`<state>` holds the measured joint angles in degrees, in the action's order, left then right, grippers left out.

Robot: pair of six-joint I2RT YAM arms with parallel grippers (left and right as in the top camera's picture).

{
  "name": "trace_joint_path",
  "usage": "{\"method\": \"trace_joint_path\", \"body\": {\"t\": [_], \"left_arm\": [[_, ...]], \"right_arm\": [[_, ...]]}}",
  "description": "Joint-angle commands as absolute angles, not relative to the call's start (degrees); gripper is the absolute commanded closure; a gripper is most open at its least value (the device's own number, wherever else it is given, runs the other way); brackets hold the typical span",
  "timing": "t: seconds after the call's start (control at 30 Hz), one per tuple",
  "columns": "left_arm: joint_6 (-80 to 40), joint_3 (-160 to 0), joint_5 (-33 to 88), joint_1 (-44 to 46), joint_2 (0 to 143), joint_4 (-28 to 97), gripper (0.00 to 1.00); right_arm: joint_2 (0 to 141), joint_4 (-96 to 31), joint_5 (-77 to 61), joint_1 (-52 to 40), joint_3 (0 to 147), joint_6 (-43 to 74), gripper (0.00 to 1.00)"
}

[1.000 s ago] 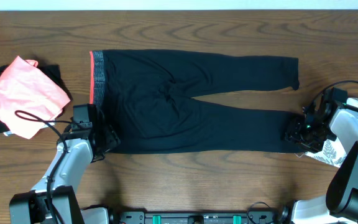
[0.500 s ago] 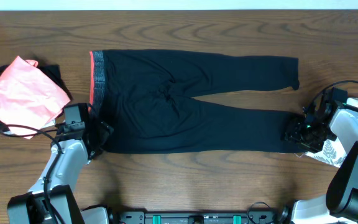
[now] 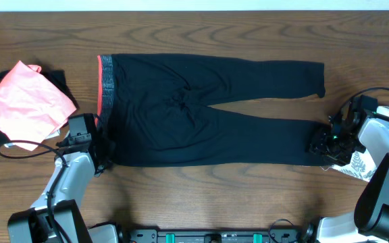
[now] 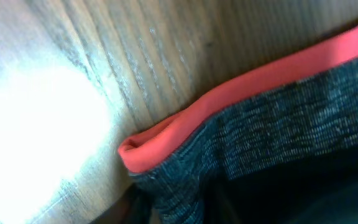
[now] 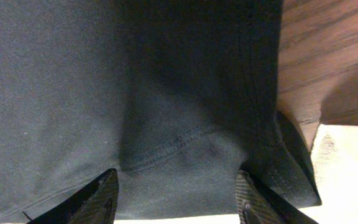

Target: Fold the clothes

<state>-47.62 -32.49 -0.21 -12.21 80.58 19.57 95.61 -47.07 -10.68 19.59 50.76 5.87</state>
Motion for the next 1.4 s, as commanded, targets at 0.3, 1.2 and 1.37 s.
{"method": "trace_joint_path", "body": {"t": [0.3, 1.2, 1.37], "left_arm": [[-48.0, -31.0, -0.1, -12.3, 79.5, 25.4, 0.94], [-37.9, -31.0, -5.7, -12.3, 55.1, 34.2, 0.94], [-37.9, -31.0, -5.7, -12.3, 55.6, 34.2, 0.94]], "right_arm": [[95.9, -47.3, -11.0, 19.9, 50.4, 5.7, 0.41], [95.9, -40.9, -11.0, 20.7, 50.6, 5.7, 0.38], [95.9, -40.6, -11.0, 23.1, 51.7, 5.8, 0.37]]}}
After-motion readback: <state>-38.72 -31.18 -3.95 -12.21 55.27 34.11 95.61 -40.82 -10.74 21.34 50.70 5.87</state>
